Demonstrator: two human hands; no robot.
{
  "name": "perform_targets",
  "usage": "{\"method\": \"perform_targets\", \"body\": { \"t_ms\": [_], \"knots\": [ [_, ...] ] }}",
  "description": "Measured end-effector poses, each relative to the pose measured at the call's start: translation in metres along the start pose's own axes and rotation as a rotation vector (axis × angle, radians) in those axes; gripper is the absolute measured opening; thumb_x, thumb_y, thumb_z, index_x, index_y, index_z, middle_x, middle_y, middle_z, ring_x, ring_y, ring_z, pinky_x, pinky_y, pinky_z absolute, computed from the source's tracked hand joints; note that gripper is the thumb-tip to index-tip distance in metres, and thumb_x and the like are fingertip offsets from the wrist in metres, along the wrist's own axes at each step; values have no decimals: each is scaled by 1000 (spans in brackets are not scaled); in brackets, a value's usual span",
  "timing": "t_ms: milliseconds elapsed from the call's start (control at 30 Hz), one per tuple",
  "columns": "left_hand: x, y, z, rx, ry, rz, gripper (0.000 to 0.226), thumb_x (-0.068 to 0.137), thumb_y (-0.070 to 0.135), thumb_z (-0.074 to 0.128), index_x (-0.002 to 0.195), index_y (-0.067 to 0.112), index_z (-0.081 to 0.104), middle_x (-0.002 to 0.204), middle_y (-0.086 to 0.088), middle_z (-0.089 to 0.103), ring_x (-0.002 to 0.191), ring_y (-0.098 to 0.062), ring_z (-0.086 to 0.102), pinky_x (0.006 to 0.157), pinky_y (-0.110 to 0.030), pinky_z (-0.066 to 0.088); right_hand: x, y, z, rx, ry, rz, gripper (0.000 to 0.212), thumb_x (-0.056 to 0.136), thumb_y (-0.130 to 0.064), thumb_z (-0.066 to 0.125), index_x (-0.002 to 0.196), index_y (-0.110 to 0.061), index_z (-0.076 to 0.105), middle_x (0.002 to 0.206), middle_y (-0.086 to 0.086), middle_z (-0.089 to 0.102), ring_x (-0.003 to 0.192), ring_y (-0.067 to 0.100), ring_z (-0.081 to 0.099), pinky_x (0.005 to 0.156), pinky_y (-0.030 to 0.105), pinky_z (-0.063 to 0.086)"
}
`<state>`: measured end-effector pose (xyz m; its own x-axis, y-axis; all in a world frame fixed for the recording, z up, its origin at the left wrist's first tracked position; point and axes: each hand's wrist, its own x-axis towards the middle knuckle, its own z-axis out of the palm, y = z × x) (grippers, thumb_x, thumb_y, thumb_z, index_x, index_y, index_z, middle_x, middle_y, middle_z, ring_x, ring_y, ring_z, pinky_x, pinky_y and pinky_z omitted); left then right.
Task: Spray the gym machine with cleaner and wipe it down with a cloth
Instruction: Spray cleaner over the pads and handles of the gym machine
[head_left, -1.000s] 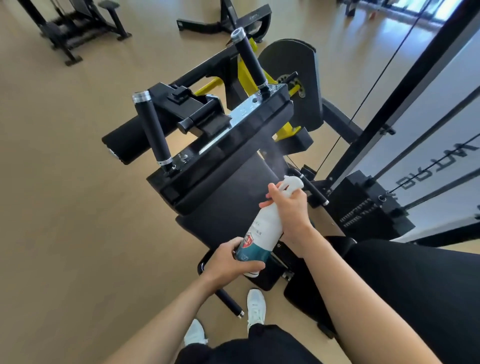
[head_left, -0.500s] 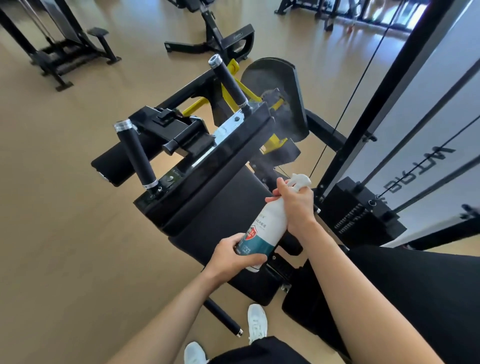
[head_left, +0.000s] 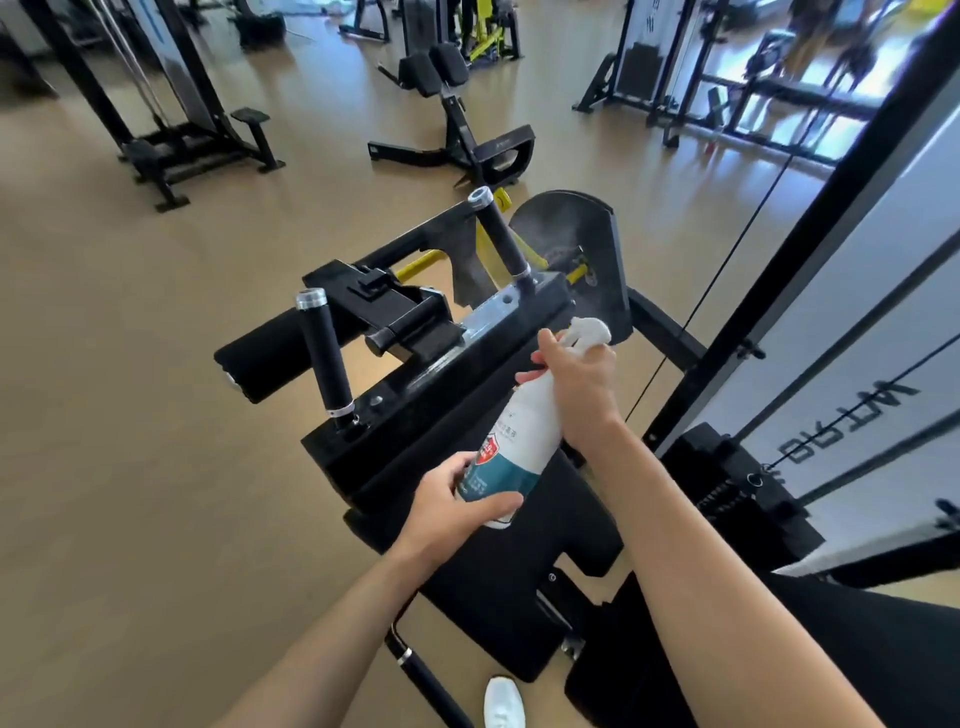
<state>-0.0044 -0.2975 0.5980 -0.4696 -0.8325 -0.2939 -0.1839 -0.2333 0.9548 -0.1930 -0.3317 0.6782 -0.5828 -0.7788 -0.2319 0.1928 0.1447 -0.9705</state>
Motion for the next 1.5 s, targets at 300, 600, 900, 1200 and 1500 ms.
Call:
{"method": "perform_targets", "body": {
  "t_ms": [300, 600, 900, 1200, 1500],
  "knots": [
    [21, 27, 17, -42, 106, 40, 39, 78, 34, 89, 109, 19, 73, 96, 2, 78, 82, -6, 71, 67, -18, 51, 30, -45, 15, -157, -34, 19, 21, 100, -26, 68, 92, -16, 51, 85, 9, 67, 54, 19, 72, 53, 35, 63],
    [34, 39, 27, -92, 71, 39, 36, 80, 33, 87, 108, 16, 73, 95, 0, 78, 84, -6, 72, 67, -16, 52, 44, -59, 17, -257, -90, 4, 26, 96, -25, 72, 107, -5, 61, 92, 13, 72, 63, 26, 76, 61, 40, 65],
    [8, 12, 3, 86, -237, -22, 56, 71, 22, 95, 119, 19, 65, 108, 1, 77, 104, -16, 74, 95, -35, 59, -10, -26, 26, -516, -395, -188, 25, 97, -25, 69, 103, -3, 59, 78, 16, 74, 63, 27, 76, 71, 45, 64],
    [-65, -40, -48, 48, -164, -117, 52, 74, 5, 90, 117, 18, 66, 105, 3, 77, 103, -15, 73, 84, -26, 58, -88, 24, 82, -661, -436, -173, 29, 102, -38, 61, 89, -12, 59, 70, 3, 74, 52, 1, 65, 55, 18, 45],
    [-101, -65, -107, -35, -128, -139, 49, 77, -3, 86, 119, 13, 66, 103, 2, 78, 97, -15, 74, 81, -25, 57, -133, 47, 123, -547, -262, -196, 30, 102, -32, 61, 93, -4, 59, 70, 9, 73, 54, 11, 70, 66, 32, 60]
  ]
}}
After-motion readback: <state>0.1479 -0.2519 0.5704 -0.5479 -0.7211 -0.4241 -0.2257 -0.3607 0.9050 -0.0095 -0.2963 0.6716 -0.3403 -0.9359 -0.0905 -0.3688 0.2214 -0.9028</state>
